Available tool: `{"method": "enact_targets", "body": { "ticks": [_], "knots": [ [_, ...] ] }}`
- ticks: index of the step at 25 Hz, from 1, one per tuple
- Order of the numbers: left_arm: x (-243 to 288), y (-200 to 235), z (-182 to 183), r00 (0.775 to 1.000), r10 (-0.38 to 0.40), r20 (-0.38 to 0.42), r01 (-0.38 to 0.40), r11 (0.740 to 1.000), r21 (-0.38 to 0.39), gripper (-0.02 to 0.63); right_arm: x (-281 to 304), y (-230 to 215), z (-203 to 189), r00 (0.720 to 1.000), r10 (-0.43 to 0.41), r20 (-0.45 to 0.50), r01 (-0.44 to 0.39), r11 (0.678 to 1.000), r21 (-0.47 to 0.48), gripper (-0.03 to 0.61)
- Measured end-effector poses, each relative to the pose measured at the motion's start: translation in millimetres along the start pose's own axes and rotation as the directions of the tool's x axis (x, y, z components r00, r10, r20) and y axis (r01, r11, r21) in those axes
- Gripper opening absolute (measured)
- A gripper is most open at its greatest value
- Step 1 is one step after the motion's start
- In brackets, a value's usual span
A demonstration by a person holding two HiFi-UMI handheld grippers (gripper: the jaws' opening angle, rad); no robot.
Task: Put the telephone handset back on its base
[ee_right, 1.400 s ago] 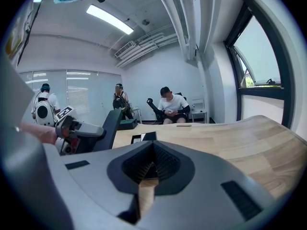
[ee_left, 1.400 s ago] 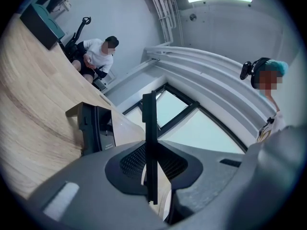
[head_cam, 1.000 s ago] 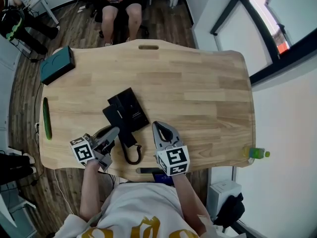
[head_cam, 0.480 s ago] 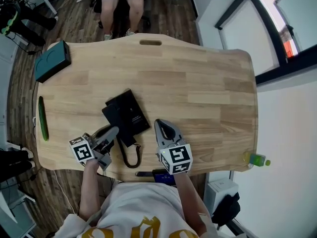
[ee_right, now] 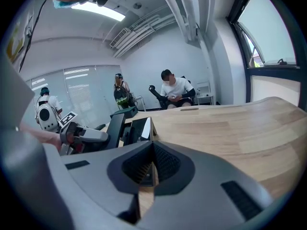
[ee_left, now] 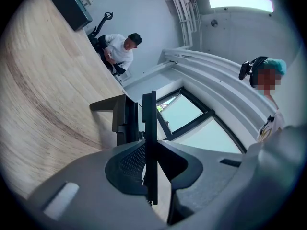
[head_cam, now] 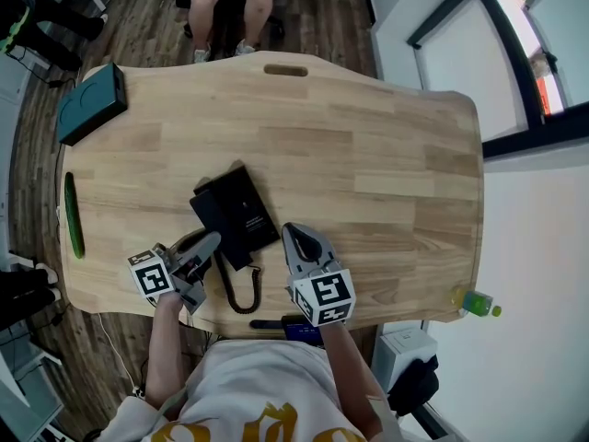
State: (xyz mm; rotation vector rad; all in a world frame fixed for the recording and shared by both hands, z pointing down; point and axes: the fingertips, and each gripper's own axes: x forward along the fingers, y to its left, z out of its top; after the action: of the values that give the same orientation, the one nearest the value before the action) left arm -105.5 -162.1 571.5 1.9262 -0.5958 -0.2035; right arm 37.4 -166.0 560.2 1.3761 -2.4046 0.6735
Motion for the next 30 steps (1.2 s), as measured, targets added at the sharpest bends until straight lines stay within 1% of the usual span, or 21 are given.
{"method": "enact_targets", "body": {
  "ticks": [11,18,30],
  "knots": [
    [7.6,16.5,1.7,1.000,0.014,-0.006,-0.015,1.000,-0.023,0.067,11.9,-7.8,-9.0,0.999,0.004,-0.033,-0.003,1.000,0.021,0.005],
    [9.9,25.1,0.2,0.999,0.028,-0.016,-0.029,0.999,-0.044,0.067,16.7,-9.6,-9.5,1.000,0.011,-0.027,-0.010,1.000,0.021,0.005],
    [11.4,29.7,-0.4,0.999,0.044,-0.020,-0.045,0.998,-0.051,0.067,16.5,-13.0,-9.7,1.000,0.012,-0.018,-0.011,1.000,0.024,0.005]
  ]
}}
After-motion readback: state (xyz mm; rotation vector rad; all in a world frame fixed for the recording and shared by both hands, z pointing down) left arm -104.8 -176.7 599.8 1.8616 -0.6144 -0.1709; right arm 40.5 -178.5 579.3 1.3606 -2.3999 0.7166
